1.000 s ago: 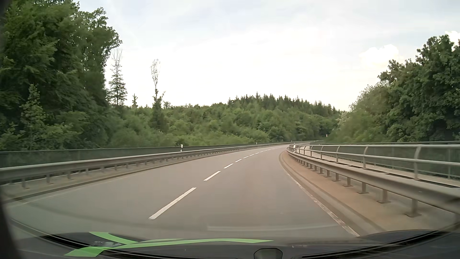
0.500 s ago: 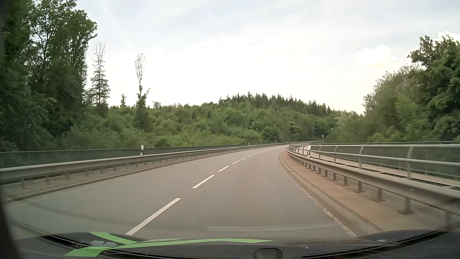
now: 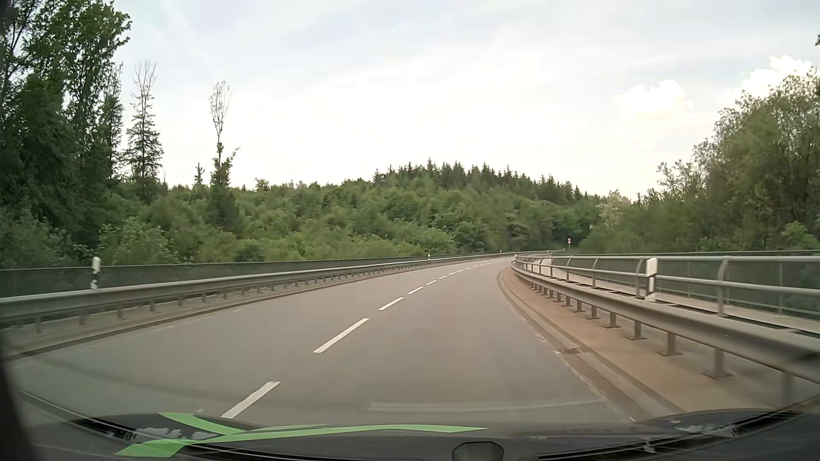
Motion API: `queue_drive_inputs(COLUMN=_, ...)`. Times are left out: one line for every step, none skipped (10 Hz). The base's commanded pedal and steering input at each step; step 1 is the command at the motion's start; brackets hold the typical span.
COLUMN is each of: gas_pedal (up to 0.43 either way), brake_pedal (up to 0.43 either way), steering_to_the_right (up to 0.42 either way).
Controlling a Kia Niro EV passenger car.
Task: Follow the waypoints while adhering to traffic rules and regulations
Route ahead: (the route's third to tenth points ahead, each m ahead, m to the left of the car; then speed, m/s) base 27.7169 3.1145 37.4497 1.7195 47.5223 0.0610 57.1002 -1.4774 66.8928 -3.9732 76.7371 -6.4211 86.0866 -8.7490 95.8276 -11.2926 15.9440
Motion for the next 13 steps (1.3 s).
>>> queue_drive_inputs(gas_pedal=0.15, brake_pedal=0.0, steering_to_the_right=0.015)
queue_drive_inputs(gas_pedal=0.15, brake_pedal=0.0, steering_to_the_right=0.015)
queue_drive_inputs(gas_pedal=0.15, brake_pedal=0.0, steering_to_the_right=0.015)
queue_drive_inputs(gas_pedal=0.15, brake_pedal=0.0, steering_to_the_right=0.015)
queue_drive_inputs(gas_pedal=0.15, brake_pedal=0.0, steering_to_the_right=0.015)
queue_drive_inputs(gas_pedal=0.15, brake_pedal=0.0, steering_to_the_right=0.015)
queue_drive_inputs(gas_pedal=0.15, brake_pedal=0.0, steering_to_the_right=0.015)
queue_drive_inputs(gas_pedal=0.15, brake_pedal=0.0, steering_to_the_right=0.015)
queue_drive_inputs(gas_pedal=0.15, brake_pedal=0.0, steering_to_the_right=0.015)
queue_drive_inputs(gas_pedal=0.15, brake_pedal=0.0, steering_to_the_right=0.015)
queue_drive_inputs(gas_pedal=0.15, brake_pedal=0.0, steering_to_the_right=0.015)
queue_drive_inputs(gas_pedal=0.15, brake_pedal=0.0, steering_to_the_right=0.015)
queue_drive_inputs(gas_pedal=0.15, brake_pedal=0.0, steering_to_the_right=0.015)
